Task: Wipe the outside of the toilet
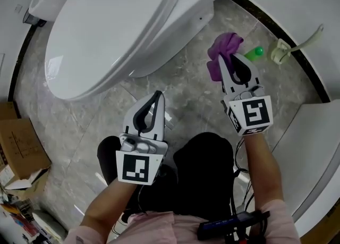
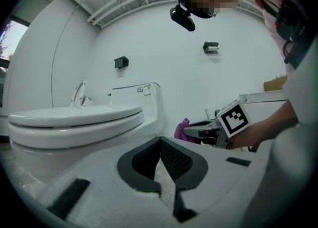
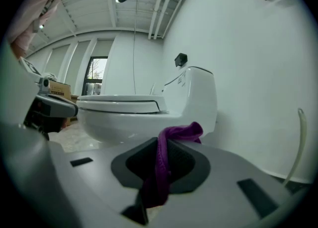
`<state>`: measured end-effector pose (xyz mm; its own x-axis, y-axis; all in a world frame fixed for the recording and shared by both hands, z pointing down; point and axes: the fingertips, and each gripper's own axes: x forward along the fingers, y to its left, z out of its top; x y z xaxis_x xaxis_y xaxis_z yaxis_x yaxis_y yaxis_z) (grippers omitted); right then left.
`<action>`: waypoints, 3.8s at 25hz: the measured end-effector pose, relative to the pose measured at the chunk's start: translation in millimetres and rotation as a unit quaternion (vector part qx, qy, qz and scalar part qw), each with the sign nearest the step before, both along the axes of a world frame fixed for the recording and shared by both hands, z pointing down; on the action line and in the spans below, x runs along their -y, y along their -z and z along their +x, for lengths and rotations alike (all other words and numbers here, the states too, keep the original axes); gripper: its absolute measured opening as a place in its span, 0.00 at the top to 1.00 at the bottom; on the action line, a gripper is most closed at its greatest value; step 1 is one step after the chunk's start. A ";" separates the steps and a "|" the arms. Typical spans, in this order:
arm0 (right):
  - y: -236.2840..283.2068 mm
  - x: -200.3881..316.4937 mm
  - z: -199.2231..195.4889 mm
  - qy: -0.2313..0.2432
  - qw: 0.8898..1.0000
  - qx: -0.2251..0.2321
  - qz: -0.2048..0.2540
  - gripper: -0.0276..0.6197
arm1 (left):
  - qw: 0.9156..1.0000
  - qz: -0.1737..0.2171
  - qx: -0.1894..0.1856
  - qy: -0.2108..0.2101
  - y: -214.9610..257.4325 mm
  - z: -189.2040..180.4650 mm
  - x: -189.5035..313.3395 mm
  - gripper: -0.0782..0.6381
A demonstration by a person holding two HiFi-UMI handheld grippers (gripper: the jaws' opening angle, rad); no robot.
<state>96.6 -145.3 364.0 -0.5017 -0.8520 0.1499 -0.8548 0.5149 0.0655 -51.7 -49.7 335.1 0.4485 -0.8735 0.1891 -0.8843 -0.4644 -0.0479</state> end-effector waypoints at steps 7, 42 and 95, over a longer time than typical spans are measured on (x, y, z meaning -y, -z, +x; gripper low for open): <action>6.8 40.8 1.9 0.004 1.000 0.003 0.014 0.86 | 1.000 -0.004 0.004 0.010 -4.7 -8.9 3.5 0.88; -2.1 179.0 5.7 -0.001 0.999 -0.042 0.021 0.87 | 0.997 0.003 0.015 0.081 5.8 -51.0 8.0 0.88; -2.2 47.6 -125.0 0.115 0.991 -0.058 0.025 0.87 | 0.996 0.031 0.000 0.088 5.0 -91.5 -53.9 0.88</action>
